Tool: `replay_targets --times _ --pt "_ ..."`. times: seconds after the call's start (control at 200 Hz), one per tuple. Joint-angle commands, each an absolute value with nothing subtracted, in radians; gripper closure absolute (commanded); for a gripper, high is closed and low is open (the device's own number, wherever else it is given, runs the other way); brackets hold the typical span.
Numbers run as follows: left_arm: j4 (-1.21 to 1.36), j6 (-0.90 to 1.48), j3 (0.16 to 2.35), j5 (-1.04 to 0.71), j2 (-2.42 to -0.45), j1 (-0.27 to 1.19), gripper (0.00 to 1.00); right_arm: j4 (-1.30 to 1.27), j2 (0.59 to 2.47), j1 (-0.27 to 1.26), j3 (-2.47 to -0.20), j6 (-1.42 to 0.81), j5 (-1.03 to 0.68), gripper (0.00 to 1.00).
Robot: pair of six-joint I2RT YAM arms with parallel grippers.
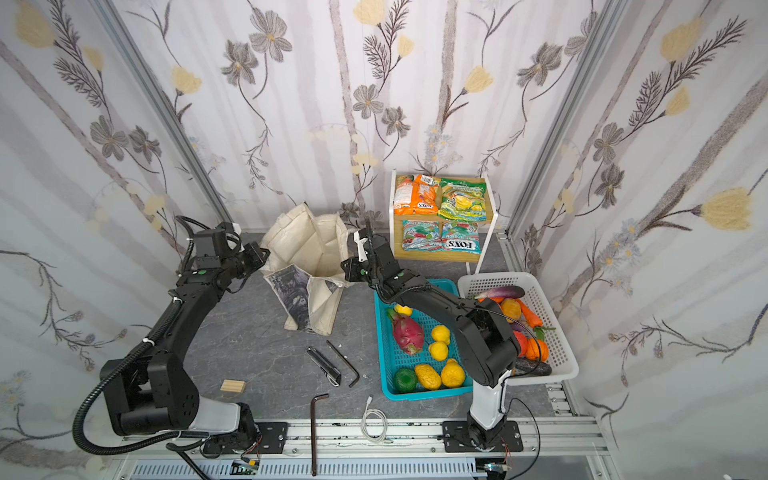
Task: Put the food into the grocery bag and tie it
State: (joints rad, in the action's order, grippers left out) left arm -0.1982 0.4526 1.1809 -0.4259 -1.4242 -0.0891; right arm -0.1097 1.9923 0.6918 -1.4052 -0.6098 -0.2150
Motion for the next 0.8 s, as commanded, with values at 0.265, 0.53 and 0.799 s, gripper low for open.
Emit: replay_targets --times 0.265,0.53,0.799 --pt "-0.167 0.480 1.112 -0.417 -1.262 -0.109 1.00 0.167 1.860 0.679 -1.461 -0.405 -0.090 1.00" --pt "-0.215 0.410 1.044 -0.279 -1.167 -0.151 1.00 0.318 1.794 0.597 -1.412 -0.295 -0.029 1.00" --pt "-0.212 0.453 0.963 -0.387 -1.123 -0.103 1.00 0.328 1.822 0.606 -1.445 -0.247 -0.080 1.00"
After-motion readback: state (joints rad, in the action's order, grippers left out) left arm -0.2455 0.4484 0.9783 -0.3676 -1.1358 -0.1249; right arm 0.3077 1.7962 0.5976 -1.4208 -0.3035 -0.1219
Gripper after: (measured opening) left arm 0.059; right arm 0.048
